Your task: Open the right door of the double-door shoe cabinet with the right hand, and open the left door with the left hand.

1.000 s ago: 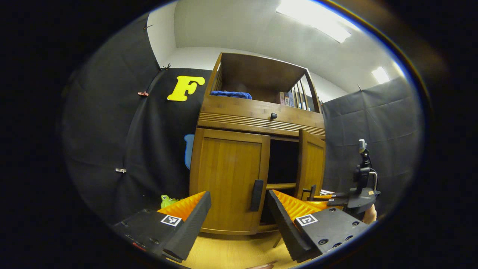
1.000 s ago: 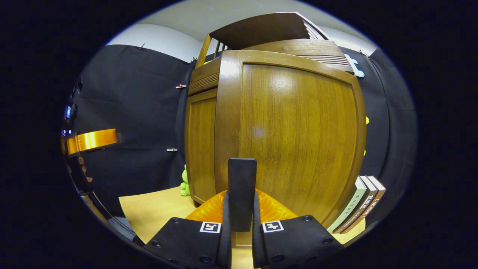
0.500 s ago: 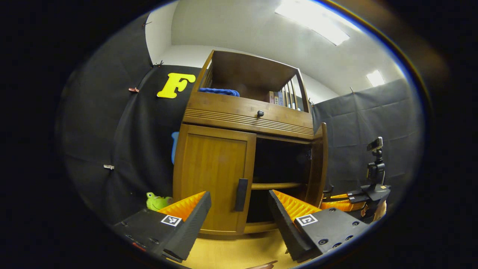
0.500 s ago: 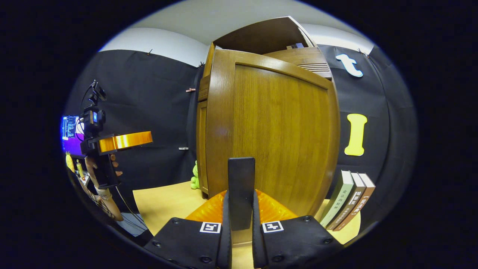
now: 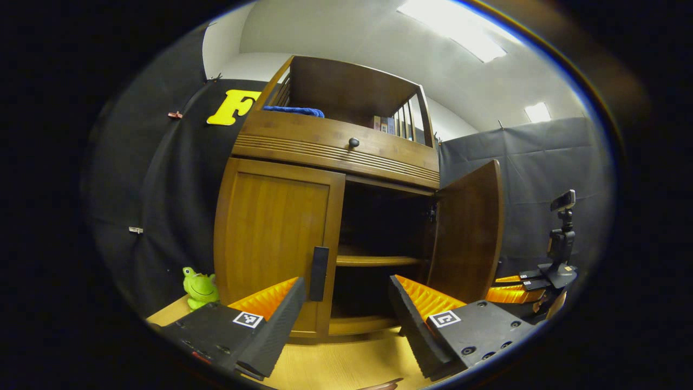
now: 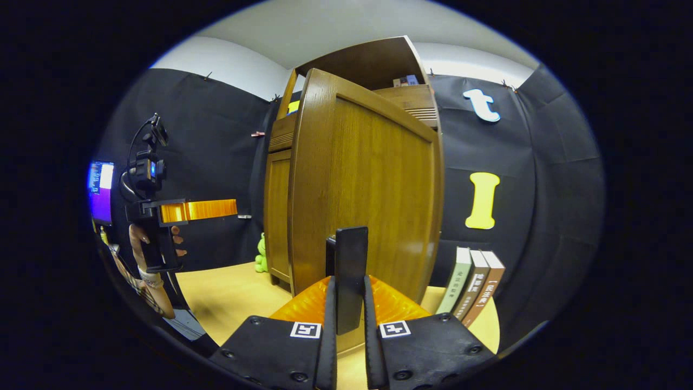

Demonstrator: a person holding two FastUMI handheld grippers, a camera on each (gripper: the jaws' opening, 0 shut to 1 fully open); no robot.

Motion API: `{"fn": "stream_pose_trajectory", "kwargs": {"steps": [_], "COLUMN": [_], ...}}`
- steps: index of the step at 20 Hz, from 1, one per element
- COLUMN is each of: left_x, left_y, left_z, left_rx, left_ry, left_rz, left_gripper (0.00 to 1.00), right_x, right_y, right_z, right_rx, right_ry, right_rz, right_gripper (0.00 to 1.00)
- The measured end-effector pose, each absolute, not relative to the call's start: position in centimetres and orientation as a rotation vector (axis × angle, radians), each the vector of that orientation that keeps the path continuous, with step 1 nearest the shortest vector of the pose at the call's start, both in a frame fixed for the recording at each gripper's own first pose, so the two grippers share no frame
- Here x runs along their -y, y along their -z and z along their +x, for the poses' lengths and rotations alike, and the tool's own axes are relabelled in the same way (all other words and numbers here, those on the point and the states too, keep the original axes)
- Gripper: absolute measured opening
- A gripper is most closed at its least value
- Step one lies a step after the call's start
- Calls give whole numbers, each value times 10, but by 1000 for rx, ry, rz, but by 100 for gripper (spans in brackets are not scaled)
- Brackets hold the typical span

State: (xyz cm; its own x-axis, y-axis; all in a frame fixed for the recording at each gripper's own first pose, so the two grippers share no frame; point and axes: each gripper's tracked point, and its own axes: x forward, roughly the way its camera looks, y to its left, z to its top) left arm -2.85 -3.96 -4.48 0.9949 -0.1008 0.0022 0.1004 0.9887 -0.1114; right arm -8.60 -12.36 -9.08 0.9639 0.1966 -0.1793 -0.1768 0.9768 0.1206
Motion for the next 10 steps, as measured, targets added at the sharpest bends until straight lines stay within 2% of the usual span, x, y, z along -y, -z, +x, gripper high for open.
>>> {"fn": "stream_pose_trajectory", "kwargs": {"steps": [5, 6, 7, 9, 10], "left_x": [49, 48, 45, 41, 39], "left_y": [49, 51, 51, 53, 56], "left_z": [-11, -6, -2, 10, 18], "left_rx": [-4, -2, 4, 26, 37], "left_ry": [86, 74, 57, 28, 14], "left_rz": [-120, -115, -106, -82, -68], "left_gripper": [95, 95, 95, 95, 94], "right_x": [162, 169, 178, 194, 201], "right_y": [83, 83, 84, 84, 84], "right_z": [-107, -109, -112, -115, -117], "right_rx": [-161, -157, -155, -148, -145], "right_ry": [-85, -65, -39, 17, 40], "right_rz": [102, 99, 92, 69, 59], "right_gripper": [24, 19, 24, 24, 19]}}
